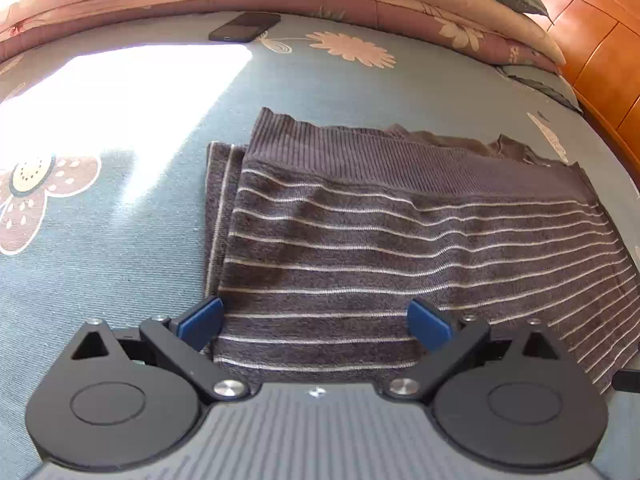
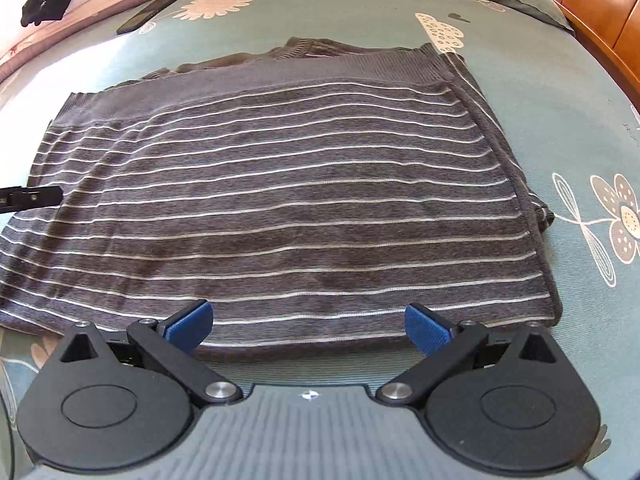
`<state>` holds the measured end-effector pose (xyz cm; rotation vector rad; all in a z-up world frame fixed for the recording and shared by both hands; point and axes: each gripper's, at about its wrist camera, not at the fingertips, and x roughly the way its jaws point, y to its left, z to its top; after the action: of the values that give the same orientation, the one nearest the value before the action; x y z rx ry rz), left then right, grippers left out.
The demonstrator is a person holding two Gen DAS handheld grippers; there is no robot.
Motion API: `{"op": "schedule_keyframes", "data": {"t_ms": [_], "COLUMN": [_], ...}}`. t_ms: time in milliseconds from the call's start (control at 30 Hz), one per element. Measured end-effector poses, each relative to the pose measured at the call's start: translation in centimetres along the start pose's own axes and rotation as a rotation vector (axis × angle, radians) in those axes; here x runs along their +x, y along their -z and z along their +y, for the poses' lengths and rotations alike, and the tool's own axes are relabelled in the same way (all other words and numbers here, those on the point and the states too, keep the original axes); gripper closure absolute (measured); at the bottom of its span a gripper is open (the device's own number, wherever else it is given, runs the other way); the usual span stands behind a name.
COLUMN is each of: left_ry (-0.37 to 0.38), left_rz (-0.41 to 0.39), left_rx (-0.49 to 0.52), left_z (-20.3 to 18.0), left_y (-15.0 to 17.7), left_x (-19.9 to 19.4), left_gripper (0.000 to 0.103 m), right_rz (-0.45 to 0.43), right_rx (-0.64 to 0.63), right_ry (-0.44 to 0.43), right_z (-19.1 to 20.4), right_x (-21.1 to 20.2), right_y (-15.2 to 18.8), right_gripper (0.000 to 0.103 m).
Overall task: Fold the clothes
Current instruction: 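Hover both open grippers over the folded striped sweater, smoothing it, then pinch the folded sweater's side edge with the left gripper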
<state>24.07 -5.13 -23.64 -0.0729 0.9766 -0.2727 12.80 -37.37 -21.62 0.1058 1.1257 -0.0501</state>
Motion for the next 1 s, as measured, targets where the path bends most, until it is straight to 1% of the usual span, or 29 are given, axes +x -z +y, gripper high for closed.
{"op": "schedule_keyframes", "data": {"t_ms": [67,167,200,233,300,400,467,500,533,600,733,867,967,1000], "left_ry": [0.034,0.077,0.104,0.126,0.176,0.277,0.304,0.336,0.371,0.454,0.596,0.690,0.747,0.761], "left_rz": [-0.029,-0.059,-0.053,-0.038,0.004,0.058,0.076,0.102,0.111,0.109,0.128,0.140,0.178,0.196], "left_rx": [-0.034,-0.053,-0.063,-0.079,-0.130,-0.165,-0.184,-0.211,-0.238,-0.280,-0.371,-0.446,-0.454,-0.443], "left_z": [1.3,3.8,4.9,5.9,8.1,10.4,11.4,11.9,12.4,13.2,14.7,15.2,14.8,14.8], "left_y": [-0.5,-1.5,-2.1,-2.7,-4.1,-5.8,-6.6,-6.9,-7.1,-7.3,-7.8,-8.9,-9.5,-9.3], "left_x": [-1.7,-3.4,-3.3,-3.0,-1.4,1.6,3.5,4.6,5.3,6.3,8.3,10.7,11.9,11.9], "left_gripper": [0.005,0.006,0.014,0.025,0.032,0.032,0.031,0.031,0.031,0.028,0.028,0.028,0.026,0.026], "right_rz": [-0.003,0.007,0.012,0.017,0.022,0.023,0.019,0.018,0.016,0.013,0.003,-0.004,-0.009,-0.010], "right_rx": [-0.014,-0.006,-0.001,0.005,0.012,0.003,-0.014,-0.025,-0.035,-0.054,-0.073,-0.053,-0.043,-0.045], "right_ry": [0.003,-0.012,-0.020,-0.027,-0.039,-0.057,-0.067,-0.070,-0.073,-0.074,-0.062,-0.064,-0.067,-0.070], "right_z": [1.2,2.8,3.4,3.9,5.2,7.5,8.9,9.6,10.2,11.2,12.3,12.8,13.3,13.5], "right_x": [-0.3,-0.5,-0.6,-0.6,-0.7,-0.8,-0.9,-1.0,-1.1,-1.3,-1.6,-1.3,-1.0,-0.9], "right_y": [-0.1,-0.3,-0.4,-0.5,-0.5,-0.6,-0.7,-0.8,-0.8,-1.0,-1.3,-1.9,-2.4,-2.5], "right_gripper": [0.000,0.000,0.000,0.000,0.000,0.000,0.000,0.000,0.000,0.000,0.000,0.000,0.000,0.000]}}
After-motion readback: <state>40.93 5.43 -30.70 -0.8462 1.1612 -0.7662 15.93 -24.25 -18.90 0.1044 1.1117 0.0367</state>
